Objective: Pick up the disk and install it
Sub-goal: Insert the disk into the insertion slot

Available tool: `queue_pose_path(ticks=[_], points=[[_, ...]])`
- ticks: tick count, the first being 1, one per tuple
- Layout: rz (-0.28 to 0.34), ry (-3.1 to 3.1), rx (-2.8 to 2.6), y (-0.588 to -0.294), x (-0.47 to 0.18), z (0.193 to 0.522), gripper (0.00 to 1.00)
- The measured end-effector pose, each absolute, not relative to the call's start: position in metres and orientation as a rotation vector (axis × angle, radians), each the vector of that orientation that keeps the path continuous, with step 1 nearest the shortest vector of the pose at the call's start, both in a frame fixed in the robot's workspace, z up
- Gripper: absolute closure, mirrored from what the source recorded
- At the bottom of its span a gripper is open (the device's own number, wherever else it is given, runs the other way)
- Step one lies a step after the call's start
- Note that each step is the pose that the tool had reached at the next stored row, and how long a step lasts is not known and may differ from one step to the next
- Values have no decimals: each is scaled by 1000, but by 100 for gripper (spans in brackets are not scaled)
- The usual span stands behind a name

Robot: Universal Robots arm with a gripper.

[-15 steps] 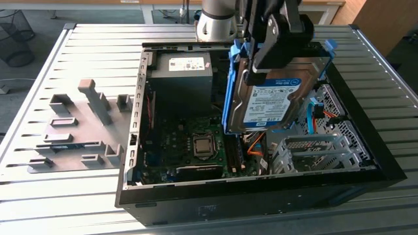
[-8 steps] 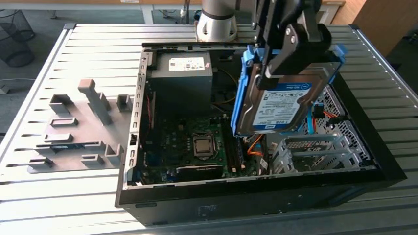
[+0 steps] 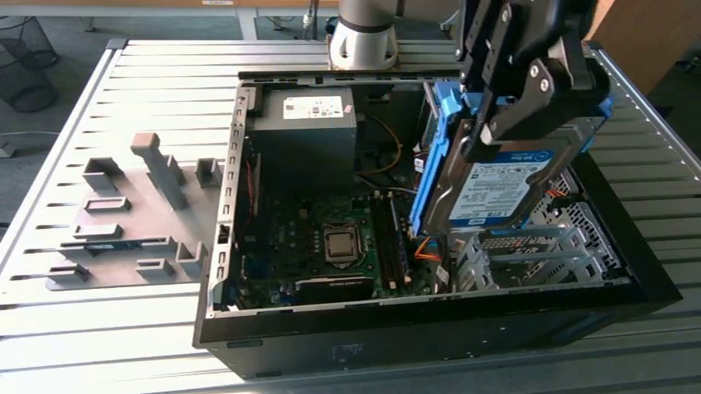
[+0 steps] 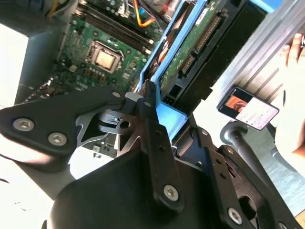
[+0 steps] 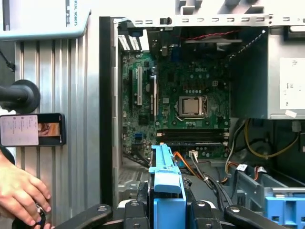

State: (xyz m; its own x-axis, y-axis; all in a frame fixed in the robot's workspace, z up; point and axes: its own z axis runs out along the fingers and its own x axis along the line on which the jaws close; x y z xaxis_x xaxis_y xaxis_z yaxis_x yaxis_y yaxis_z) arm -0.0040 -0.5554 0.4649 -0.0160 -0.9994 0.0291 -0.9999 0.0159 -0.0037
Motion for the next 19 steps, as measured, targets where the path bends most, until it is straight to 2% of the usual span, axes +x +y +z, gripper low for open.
queue_pose_path(ticks=[19], points=[[20,-2218,2184,-561,55,458,64]])
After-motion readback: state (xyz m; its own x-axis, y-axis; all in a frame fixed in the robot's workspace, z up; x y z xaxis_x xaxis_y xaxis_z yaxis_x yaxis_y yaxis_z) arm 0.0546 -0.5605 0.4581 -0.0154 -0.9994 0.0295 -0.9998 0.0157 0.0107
